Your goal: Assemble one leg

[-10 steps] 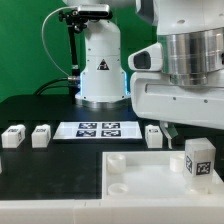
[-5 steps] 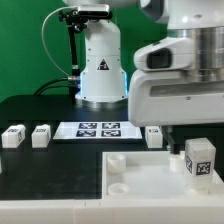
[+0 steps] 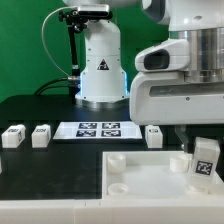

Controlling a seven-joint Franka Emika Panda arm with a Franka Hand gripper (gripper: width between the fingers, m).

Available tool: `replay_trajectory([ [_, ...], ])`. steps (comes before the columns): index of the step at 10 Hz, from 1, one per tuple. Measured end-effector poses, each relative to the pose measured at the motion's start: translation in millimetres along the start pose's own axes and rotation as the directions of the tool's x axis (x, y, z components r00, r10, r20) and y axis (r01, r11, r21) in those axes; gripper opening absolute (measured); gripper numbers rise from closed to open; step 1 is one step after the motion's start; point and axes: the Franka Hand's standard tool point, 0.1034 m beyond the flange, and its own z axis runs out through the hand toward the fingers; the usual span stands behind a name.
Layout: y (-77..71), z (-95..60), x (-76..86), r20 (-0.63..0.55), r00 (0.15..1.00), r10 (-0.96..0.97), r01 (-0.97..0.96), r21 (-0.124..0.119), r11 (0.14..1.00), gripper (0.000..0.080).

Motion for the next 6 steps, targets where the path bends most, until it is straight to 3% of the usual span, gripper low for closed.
replay_trajectory([
  [2,0.9,-0.3,1.9,-0.014,0.960,0.279,-0.279,0.014,0.960,0.0311],
  [4,4.9,1.2,2.9,-0.015,0.782,0.624,-0.622,0.056,0.781,0.0311],
  [5,6.1,1.7,3.2,-0.006,0.718,0.696,-0.694,0.069,0.716,0.0312],
  [6,7.2,1.8,3.2,0.014,0.581,0.813,-0.812,0.080,0.579,0.0312],
])
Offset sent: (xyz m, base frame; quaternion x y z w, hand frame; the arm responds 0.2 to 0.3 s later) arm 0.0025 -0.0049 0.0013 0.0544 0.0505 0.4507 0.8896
